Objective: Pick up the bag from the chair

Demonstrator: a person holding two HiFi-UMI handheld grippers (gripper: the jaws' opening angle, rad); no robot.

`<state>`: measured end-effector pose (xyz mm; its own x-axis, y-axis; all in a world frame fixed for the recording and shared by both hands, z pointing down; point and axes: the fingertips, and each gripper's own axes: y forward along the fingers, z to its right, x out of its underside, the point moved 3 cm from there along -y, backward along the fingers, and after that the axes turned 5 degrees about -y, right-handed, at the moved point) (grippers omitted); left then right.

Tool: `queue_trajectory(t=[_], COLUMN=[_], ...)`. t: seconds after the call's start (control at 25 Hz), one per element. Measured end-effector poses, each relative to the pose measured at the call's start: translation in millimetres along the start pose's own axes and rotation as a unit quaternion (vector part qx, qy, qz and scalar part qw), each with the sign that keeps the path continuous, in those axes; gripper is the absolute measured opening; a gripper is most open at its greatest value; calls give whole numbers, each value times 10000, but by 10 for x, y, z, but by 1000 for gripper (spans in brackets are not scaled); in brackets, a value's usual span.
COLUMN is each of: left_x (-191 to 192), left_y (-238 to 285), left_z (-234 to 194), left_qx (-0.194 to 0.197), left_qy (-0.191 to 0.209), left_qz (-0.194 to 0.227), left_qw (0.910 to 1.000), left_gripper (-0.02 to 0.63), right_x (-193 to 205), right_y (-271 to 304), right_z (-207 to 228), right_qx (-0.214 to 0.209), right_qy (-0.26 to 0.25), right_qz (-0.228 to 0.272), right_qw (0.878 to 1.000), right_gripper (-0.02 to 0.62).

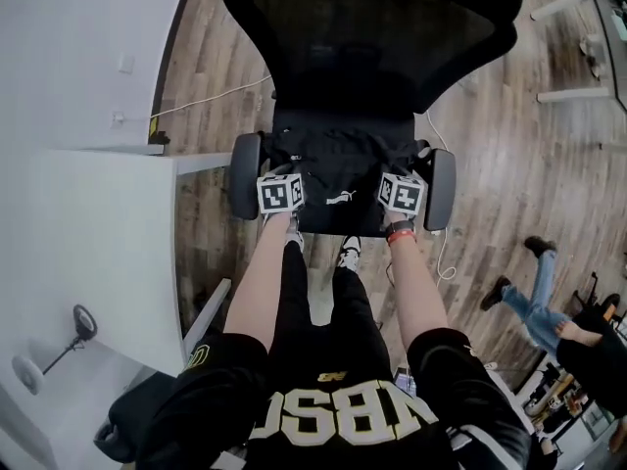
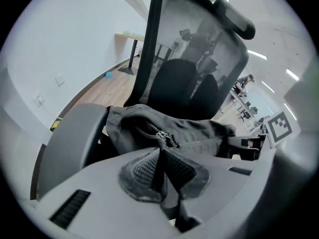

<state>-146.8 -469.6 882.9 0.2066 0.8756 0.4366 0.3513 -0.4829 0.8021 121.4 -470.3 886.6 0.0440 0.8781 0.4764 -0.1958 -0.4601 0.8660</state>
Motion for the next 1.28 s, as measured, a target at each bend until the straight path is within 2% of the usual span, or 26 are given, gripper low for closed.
queue_trajectory(t=[0.24, 0.52, 0.72, 1.0, 1.28], left_x=[-425, -767, -919, -1127, -1511], left_y=[-503, -1209, -1616, -2092, -2516], left_z=[209, 564, 814, 1193, 1548], left_qx=[49, 123, 235, 365, 468], left_qy=[81, 548, 550, 922, 1332], left_qz=[600, 1146, 1518, 1890, 2471], left_qw=[9982, 9918, 9866, 9770, 9586], left_gripper=[28, 26, 26, 26, 26], right_x=[-452, -710, -899, -1176, -1552], right_y=[-464, -1078, -1566, -2167, -2684], right_z=[-181, -314, -372, -425, -504], right_qx=[-44, -156, 26, 42, 60], right_qy=[-260, -283, -564, -552, -716], right_qz=[575, 1135, 1588, 2131, 2703], right_qw=[9980, 9930, 9857, 9755, 9601], right_gripper=[43, 43, 43, 43, 44])
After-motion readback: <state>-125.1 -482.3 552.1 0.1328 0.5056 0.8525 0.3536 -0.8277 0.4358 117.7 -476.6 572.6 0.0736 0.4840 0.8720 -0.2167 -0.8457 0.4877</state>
